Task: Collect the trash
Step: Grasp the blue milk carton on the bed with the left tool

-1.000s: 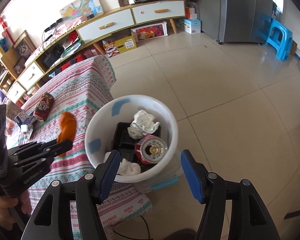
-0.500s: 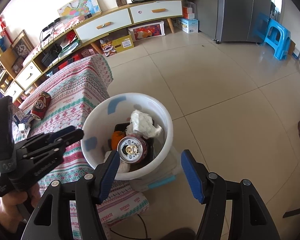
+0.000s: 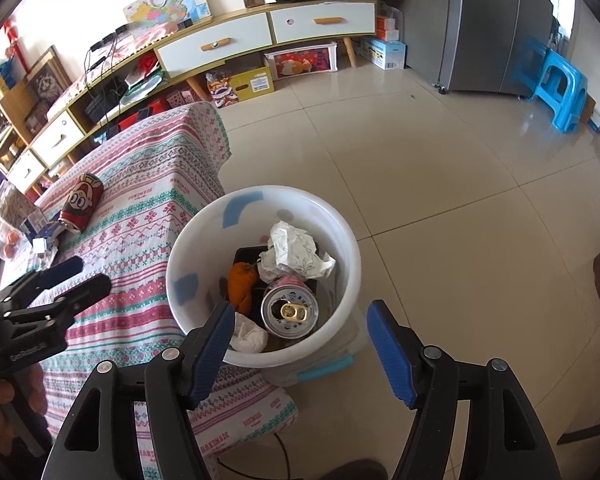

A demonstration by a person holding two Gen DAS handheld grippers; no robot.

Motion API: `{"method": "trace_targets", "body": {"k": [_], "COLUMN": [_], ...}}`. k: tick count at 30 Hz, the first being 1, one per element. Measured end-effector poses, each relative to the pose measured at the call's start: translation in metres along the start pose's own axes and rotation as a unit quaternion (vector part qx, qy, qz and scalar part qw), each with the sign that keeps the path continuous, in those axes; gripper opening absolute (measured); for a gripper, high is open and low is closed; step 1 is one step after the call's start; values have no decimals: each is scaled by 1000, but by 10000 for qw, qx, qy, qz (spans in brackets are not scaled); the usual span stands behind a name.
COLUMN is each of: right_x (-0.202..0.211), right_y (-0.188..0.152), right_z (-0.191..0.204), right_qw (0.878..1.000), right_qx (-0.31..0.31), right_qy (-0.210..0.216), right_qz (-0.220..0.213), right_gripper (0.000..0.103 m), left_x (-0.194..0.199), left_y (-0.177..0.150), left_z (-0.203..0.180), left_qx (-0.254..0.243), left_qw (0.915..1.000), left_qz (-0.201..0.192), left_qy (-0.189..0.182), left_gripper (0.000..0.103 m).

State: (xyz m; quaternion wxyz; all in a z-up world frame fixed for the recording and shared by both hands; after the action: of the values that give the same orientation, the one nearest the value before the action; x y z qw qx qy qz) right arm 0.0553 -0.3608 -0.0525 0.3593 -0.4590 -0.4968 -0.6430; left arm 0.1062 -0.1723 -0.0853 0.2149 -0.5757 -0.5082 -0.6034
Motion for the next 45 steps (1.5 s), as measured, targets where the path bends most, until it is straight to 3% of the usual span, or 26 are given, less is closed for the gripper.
{"method": "trace_targets", "body": {"k": [8,17,27,34,45], "right_x": [-7,-15,-25,-41,-74], "right_y": [3,10,32,48,68], "right_z": [17,44,104,149,196], "right_qw": [9999,9995,9977,9955,9929], "right_qx": [112,273,648,893,982], "right_qy": [-28,-29,39,149,342], "right_qz": [52,157,201,295,572], "right_gripper": [78,81,84,85,85], "left_x": [14,34,57,61,39], "left_y": [-13,-22,-26,-22,10], "left_z": [41,101,168,221,248], "left_qx": [158,519,1122,1943,2341], "left_qw": [9991,9947,9858,9736,9630], "left_qz": [89,184,236,134,-159], "left_qy": [374,870,1224,1186,1326], "left_gripper": [94,94,94,94,94]}}
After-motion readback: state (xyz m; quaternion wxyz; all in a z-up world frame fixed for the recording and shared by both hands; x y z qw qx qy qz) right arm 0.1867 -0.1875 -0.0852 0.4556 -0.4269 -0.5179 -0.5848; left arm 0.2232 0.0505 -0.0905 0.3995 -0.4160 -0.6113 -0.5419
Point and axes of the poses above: each gripper's, at about its wrist camera, not at the fingertips, and x roughly against the way its jaws point, z to its left, y to its top, the point moved 5 cm from there along -x, roughly the way its jaws point, and after that the axes turned 12 degrees about z, right-handed, at the moved point
